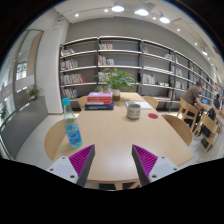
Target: Pour water
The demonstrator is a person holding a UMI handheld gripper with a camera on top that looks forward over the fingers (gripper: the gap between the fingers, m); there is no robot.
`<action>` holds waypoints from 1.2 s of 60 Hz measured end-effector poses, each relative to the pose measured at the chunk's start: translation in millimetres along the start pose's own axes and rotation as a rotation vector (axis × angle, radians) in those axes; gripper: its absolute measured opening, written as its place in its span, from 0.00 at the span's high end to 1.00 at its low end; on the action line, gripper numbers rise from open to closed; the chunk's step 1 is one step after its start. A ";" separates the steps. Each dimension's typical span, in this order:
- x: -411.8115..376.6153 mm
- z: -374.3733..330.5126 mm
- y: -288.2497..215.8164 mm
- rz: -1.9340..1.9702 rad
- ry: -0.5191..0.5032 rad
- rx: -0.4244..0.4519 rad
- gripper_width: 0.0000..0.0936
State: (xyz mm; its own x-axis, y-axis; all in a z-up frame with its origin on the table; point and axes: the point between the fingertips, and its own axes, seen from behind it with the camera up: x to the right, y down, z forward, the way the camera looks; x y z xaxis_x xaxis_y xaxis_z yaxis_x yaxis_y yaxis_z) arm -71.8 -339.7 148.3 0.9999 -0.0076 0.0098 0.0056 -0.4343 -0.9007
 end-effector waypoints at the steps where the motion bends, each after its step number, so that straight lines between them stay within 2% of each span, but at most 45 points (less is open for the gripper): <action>1: -7.7 2.0 2.8 -0.005 -0.016 0.000 0.20; 9: -89.7 32.1 20.3 -0.013 -0.124 0.032 0.19; 18: -148.1 73.5 15.8 0.009 -0.206 0.046 0.18; 26: -190.4 119.8 -0.6 0.004 -0.218 0.052 0.19; 44: -194.0 195.2 -29.0 -0.014 -0.175 0.102 0.20; 47: -199.2 200.1 -32.0 -0.009 -0.194 0.130 0.25; 51: -198.5 208.2 -38.5 -0.006 -0.198 0.182 0.40; 64: -197.6 208.7 -45.2 0.042 -0.215 0.246 0.58; 72: -200.6 214.3 -44.1 0.017 -0.243 0.230 0.60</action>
State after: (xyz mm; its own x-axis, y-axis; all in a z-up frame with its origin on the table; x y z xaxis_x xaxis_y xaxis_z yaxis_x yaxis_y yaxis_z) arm -270.3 -126.0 92.9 0.9732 0.2137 -0.0848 -0.0364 -0.2212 -0.9746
